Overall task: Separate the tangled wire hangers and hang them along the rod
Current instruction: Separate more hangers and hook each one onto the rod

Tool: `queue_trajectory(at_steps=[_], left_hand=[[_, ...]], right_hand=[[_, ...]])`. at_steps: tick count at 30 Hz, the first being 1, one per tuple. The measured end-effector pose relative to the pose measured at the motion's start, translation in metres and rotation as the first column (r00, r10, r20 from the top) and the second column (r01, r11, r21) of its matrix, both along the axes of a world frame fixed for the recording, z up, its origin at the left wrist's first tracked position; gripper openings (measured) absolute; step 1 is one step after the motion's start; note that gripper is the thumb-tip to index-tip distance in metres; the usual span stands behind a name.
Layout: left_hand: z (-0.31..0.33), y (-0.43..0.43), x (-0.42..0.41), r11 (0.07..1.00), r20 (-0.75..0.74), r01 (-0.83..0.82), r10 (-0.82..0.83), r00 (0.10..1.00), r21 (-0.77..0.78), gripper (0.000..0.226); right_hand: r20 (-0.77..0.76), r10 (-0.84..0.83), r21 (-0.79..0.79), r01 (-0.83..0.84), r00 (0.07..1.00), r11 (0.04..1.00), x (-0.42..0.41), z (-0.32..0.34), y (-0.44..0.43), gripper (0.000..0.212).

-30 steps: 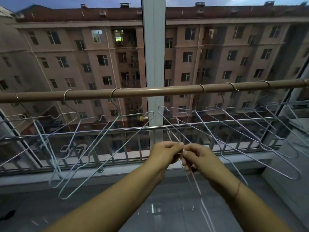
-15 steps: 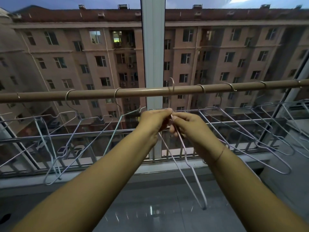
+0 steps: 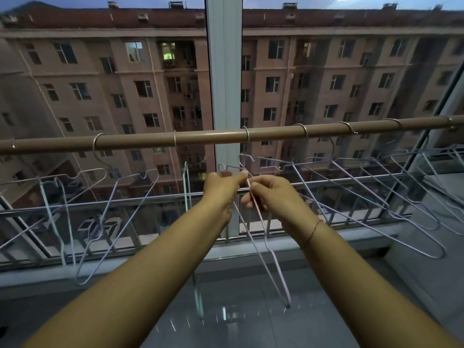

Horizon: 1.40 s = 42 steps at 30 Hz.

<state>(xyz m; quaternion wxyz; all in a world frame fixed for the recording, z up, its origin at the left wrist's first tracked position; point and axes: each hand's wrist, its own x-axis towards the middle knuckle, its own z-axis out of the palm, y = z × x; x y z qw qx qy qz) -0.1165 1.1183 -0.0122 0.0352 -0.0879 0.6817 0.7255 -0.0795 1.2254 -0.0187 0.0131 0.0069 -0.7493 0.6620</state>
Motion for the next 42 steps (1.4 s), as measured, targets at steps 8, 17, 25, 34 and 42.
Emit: queue_trajectory(at_steps=[8, 17, 25, 34, 42], left_hand=[[0.008, 0.014, 0.037, 0.993, -0.445, -0.097, 0.057, 0.894, -0.067, 0.031], [0.033, 0.095, 0.06, 0.933, -0.269, 0.353, -0.358, 0.894, -0.069, 0.032], [0.028, 0.178, 0.051, 0.941, 0.137, 0.325, -0.336, 0.932, 0.097, 0.018], [0.004, 0.208, 0.033, 0.979, 0.209, 0.007, -0.05, 0.977, 0.202, 0.021], [0.012, 0.205, 0.025, 0.958, 0.178, -0.037, -0.015, 0.984, 0.285, 0.023]], right_hand=[[-0.203, -0.144, 0.202, 0.185, 0.969, 0.962, 0.022, 0.007, 0.026, 0.018], [-0.43, -0.43, 0.35, 0.585, 0.794, 0.732, 0.049, 0.016, 0.121, 0.02], [-0.126, -0.158, 0.56, 0.202, 0.979, 0.804, 0.044, -0.002, 0.204, 0.014], [0.01, 0.23, 0.218, -0.226, 0.973, 0.949, 0.046, -0.003, 0.235, 0.019], [-0.01, 0.206, 0.01, -0.206, 0.979, 0.979, 0.027, -0.001, 0.224, 0.025]])
